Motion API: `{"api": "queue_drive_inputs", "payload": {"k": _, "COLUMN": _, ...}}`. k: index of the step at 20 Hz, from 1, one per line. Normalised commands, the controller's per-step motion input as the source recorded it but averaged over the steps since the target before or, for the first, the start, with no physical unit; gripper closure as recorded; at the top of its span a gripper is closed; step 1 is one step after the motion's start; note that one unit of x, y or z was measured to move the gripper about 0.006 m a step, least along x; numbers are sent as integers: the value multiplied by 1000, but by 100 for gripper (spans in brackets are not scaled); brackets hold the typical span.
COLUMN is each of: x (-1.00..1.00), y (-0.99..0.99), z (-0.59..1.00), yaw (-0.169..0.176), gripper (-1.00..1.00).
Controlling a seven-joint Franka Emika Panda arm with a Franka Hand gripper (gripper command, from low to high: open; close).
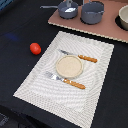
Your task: Place the pan onto the stove and place the fish and sausage into the pan.
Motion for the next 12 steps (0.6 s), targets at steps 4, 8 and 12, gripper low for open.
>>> {"api": "queue_drive_inputs", "payload": {"k": 4, "x": 0, "y": -558, "z": 0, "yaw": -170, "gripper": -100}}
{"api": "queue_drive_inputs", "payload": {"k": 8, "x": 0, "y": -614, "z": 4, "yaw": -151, "gripper": -100}}
{"api": "queue_drive_inputs", "payload": {"k": 12, "x": -6, "y": -793, "z": 4, "yaw": -78, "gripper": -100}}
